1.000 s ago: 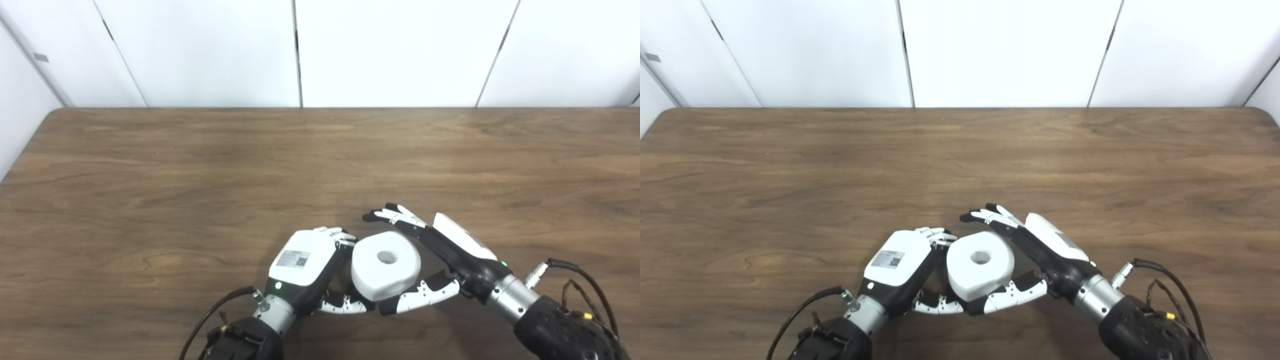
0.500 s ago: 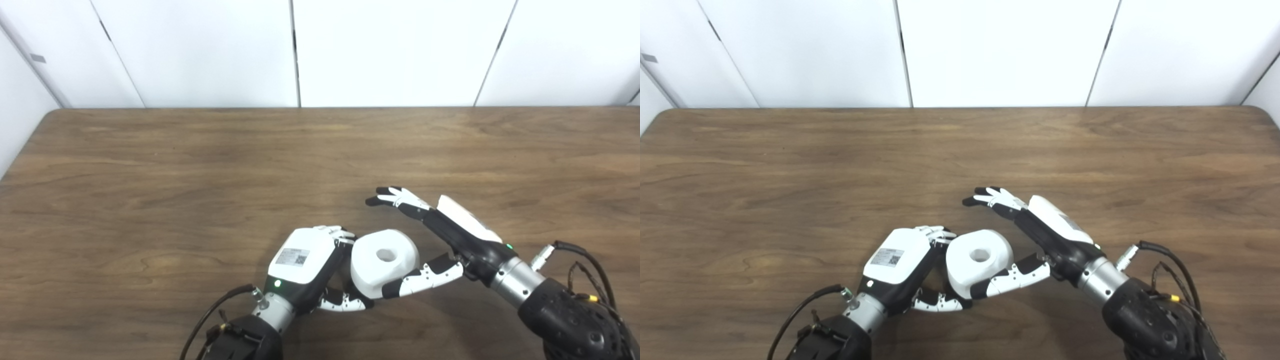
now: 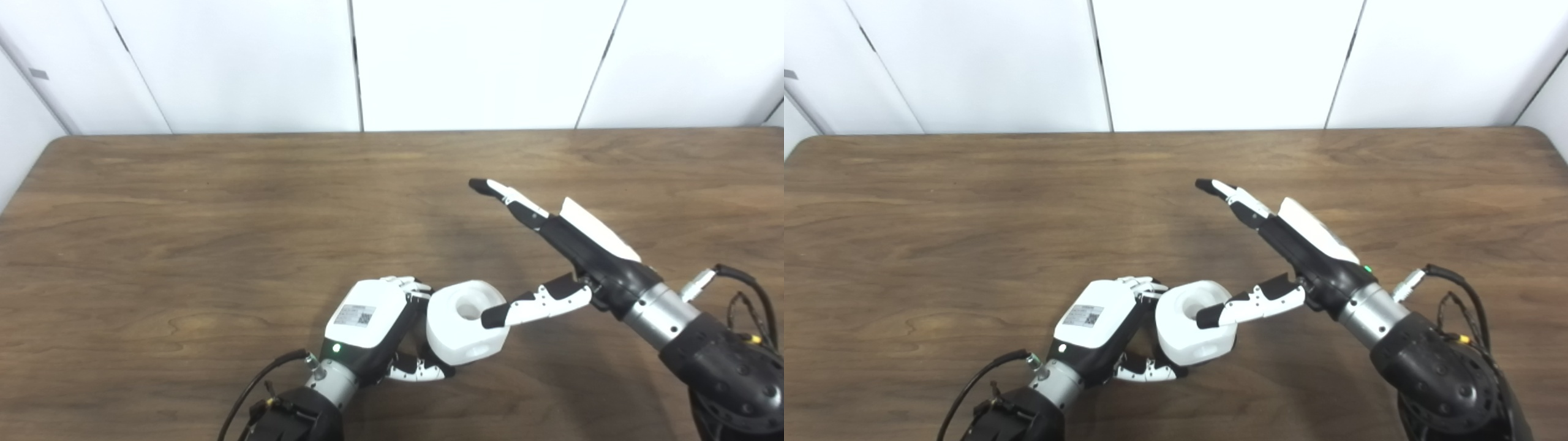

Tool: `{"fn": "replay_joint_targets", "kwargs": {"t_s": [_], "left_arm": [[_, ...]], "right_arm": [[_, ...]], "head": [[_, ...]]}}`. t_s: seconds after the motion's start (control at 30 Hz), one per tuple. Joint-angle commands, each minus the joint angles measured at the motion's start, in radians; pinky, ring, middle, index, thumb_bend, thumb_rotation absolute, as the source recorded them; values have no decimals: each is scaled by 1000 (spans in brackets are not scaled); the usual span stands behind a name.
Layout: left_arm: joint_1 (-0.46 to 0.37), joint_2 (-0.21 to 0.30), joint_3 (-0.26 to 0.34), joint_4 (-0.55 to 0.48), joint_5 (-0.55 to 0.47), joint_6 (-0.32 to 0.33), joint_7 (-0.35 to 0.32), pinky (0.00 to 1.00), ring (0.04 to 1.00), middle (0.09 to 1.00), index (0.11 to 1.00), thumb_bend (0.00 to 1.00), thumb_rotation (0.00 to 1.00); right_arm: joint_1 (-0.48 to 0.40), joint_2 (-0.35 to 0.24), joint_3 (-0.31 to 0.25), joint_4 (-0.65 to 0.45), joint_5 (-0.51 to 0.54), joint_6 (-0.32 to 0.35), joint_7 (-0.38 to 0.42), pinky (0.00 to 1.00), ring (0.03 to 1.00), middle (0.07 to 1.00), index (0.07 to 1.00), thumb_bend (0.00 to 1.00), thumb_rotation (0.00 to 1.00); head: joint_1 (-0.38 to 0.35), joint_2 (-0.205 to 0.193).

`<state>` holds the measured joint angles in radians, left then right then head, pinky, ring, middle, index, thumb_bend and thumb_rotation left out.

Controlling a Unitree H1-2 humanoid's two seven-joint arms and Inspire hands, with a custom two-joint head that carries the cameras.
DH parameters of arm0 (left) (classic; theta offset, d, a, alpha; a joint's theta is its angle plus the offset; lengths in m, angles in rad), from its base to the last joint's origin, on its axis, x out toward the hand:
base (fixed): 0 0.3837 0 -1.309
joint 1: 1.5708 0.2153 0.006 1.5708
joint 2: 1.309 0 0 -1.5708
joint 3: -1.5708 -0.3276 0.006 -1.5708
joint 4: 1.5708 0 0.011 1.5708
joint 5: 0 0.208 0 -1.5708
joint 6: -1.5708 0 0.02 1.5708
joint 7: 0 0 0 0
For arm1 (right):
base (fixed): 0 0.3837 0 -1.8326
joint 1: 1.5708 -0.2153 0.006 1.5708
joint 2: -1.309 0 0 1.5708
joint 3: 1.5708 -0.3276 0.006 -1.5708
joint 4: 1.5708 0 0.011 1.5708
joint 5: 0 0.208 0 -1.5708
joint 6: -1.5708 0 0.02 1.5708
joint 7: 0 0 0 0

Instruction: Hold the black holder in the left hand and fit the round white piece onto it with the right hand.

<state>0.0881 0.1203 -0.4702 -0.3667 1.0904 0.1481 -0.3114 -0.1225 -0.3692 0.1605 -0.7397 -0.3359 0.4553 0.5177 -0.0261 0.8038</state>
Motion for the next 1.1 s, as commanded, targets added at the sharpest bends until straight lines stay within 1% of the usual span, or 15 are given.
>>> {"fn": "replay_joint_targets", "kwargs": {"t_s": [0.0,0.13,0.3,0.33,0.37,0.4,0.43,0.5,0.67,0.7,0.77,0.87,0.97,1.07], "left_arm": [[41,29,15,50,-6,49,-71,827,846,777,489,520,62],[46,31,26,44,-8,60,-77,819,845,774,492,520,70],[49,36,39,24,4,64,-93,823,861,796,497,520,79],[49,36,42,18,8,67,-98,819,862,800,580,661,157],[49,35,46,11,11,71,-104,815,863,805,635,739,204],[49,34,49,2,18,77,-115,810,865,810,675,789,239],[48,33,53,-10,29,87,-137,806,865,813,698,806,263],[47,30,62,-30,48,99,-174,793,860,816,718,810,284],[40,25,87,-81,79,126,-278,756,857,823,731,838,261],[37,24,91,-91,93,132,-310,752,858,826,738,850,263],[29,20,101,-116,121,142,-380,753,867,840,764,882,297],[22,9,119,-146,146,153,-459,759,879,856,793,922,321],[22,2,138,-170,163,148,-507,768,893,868,822,947,345],[28,-1,155,-192,183,131,-527,778,907,880,844,962,424]], "right_arm": [[-39,-13,-21,-46,4,10,-4,1000,1000,956,971,1000,496],[-38,-2,-36,-56,4,14,2,1000,1000,956,983,1000,506],[-30,14,-55,-65,-3,14,15,1000,1000,970,1000,1000,508],[-28,16,-56,-65,-6,14,15,1000,1000,972,1000,1000,510],[-27,19,-57,-65,-8,14,16,1000,1000,970,999,1000,513],[-25,22,-59,-65,-8,14,17,1000,1000,969,998,1000,517],[-23,24,-62,-63,-7,14,20,1000,1000,972,994,1000,520],[-20,26,-68,-61,-4,14,26,1000,1000,983,995,1000,509],[-20,25,-87,-54,-3,14,34,1000,1000,989,988,1000,509],[-21,23,-90,-51,-2,14,35,1000,1000,988,993,1000,510],[-24,22,-98,-45,-1,14,37,1000,1000,985,997,1000,514],[-29,23,-109,-40,-7,14,46,1000,1000,993,985,1000,531],[-36,16,-110,-35,-4,14,48,1000,1000,972,996,1000,530],[-41,10,-110,-29,-9,14,49,1000,1000,957,1000,1000,538]], "head": [[-1,1],[-4,3],[1,6],[3,9],[5,9],[6,10],[6,13],[5,16],[11,21],[11,21],[13,24],[18,26],[18,26],[22,29]]}}
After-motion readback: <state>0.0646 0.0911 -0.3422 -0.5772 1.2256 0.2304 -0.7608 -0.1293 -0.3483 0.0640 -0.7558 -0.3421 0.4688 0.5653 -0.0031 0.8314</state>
